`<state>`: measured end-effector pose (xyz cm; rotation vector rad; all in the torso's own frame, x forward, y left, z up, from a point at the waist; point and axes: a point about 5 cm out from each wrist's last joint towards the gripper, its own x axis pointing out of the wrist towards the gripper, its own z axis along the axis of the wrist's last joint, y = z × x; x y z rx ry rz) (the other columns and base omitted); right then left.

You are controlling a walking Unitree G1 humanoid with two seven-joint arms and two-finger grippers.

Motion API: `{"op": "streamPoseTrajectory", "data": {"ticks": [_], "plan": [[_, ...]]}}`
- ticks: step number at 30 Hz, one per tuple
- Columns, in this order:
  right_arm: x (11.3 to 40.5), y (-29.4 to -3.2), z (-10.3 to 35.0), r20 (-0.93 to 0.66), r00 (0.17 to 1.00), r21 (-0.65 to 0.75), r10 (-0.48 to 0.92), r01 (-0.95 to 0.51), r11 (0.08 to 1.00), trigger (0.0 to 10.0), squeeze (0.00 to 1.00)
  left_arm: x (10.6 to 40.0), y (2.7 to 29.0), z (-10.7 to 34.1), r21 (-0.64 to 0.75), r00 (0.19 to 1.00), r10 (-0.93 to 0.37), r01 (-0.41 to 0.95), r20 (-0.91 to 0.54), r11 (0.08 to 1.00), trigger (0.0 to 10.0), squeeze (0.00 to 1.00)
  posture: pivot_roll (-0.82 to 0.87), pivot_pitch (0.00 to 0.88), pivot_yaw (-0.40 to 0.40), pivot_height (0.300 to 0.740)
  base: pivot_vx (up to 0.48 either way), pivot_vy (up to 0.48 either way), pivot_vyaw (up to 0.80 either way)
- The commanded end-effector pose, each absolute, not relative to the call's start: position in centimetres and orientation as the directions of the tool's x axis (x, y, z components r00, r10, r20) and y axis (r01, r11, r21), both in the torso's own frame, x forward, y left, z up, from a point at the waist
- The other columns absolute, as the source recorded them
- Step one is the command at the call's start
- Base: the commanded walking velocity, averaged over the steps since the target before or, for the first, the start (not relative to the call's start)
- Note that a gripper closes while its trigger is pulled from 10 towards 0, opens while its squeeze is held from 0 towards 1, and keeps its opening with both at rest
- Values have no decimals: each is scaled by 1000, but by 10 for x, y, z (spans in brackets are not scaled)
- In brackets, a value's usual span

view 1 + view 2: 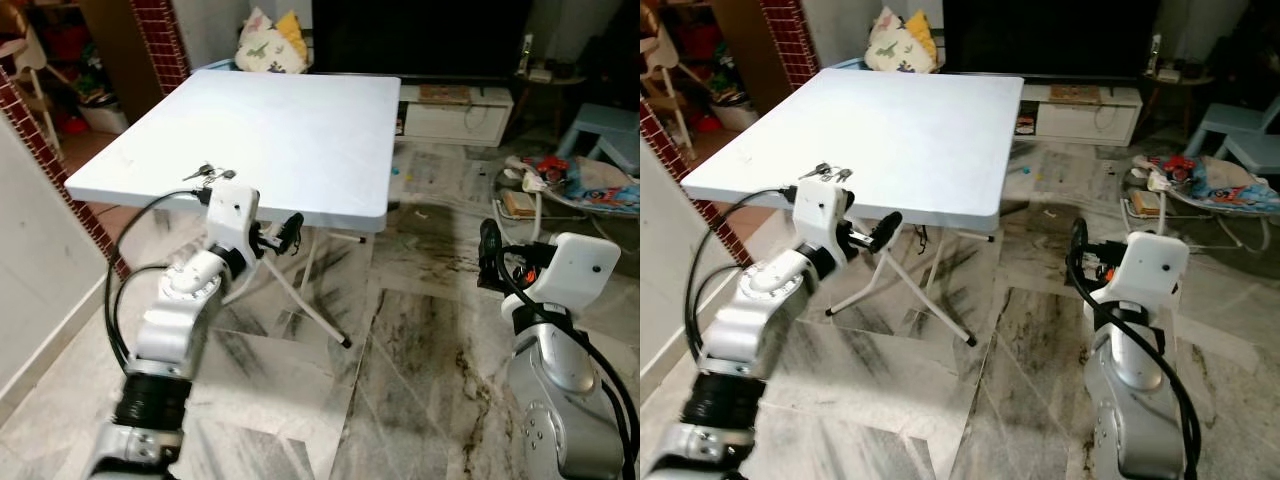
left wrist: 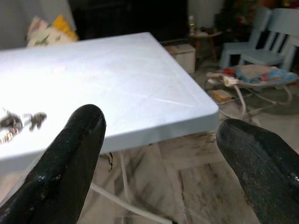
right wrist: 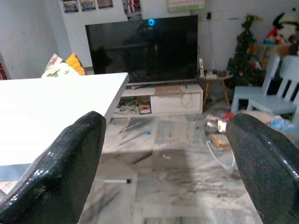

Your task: Hang keys on a hook

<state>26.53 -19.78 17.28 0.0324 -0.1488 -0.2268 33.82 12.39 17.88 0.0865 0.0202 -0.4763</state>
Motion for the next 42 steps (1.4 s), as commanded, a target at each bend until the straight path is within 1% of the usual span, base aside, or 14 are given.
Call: {"op": "streamPoseTrajectory", "data": {"ticks": [1,2,4,6,7,10,11,13,23,24,26,30,35,42], "plan": [[268,-202,174,156,957,52,-243,238,970,10000,0,339,114,185,116,848,-530,529,-22,841,10000,0,28,0,59,740,0,0,0],[268,-203,174,156,955,58,-253,247,967,10000,0,340,117,182,114,850,-526,526,-34,843,10000,0,17,0,57,740,0,0,0],[268,-205,174,164,950,60,-267,260,964,10000,0,339,126,170,87,885,-461,465,-63,881,10000,0,10,0,55,740,0,0,0],[266,-205,174,167,948,50,-271,267,962,10000,0,336,128,165,52,904,-422,425,-62,904,10000,0,8,0,44,740,0,0,0],[263,-206,171,158,949,49,-273,269,962,10000,0,331,128,158,18,919,-391,392,-57,920,10000,0,13,0,23,740,270,0,0],[260,-205,169,151,954,32,-258,257,966,10000,0,325,128,156,1,934,-355,355,-34,935,10000,0,12,0,11,740,275,0,0],[259,-204,169,141,961,24,-238,237,971,10000,0,323,131,154,-16,951,-309,309,-20,951,10000,0,16,0,-12,740,315,0,0],[260,-202,171,137,968,13,-208,208,978,10000,0,322,134,155,-40,964,-266,265,-18,963,10000,0,21,0,-32,740,321,0,0],[260,-201,172,137,970,10,-201,201,979,10000,0,321,134,155,-47,970,-243,242,-15,969,10000,0,21,0,-32,740,319,0,0],[262,-196,174,133,976,3,-172,173,985,10000,0,321,139,155,-44,974,-227,226,-20,973,10000,0,0,0,-49,740,420,0,0],[263,-194,177,136,978,2,-158,160,987,10000,0,324,140,157,-43,975,-222,221,-19,974,10000,0,0,0,-47,740,420,0,0],[263,-197,176,140,975,8,-174,175,985,10000,0,329,138,163,-37,972,-234,234,-8,972,10000,0,-9,0,-26,740,417,0,0],[261,-196,176,135,975,9,-179,179,984,10000,0,329,136,162,-28,966,-259,259,-14,966,10000,0,-19,0,-24,740,445,0,0],[254,-200,172,97,976,8,-194,194,981,10000,0,327,129,155,-44,961,-275,273,-32,961,10000,0,-51,0,-57,740,423,88,0]]}}
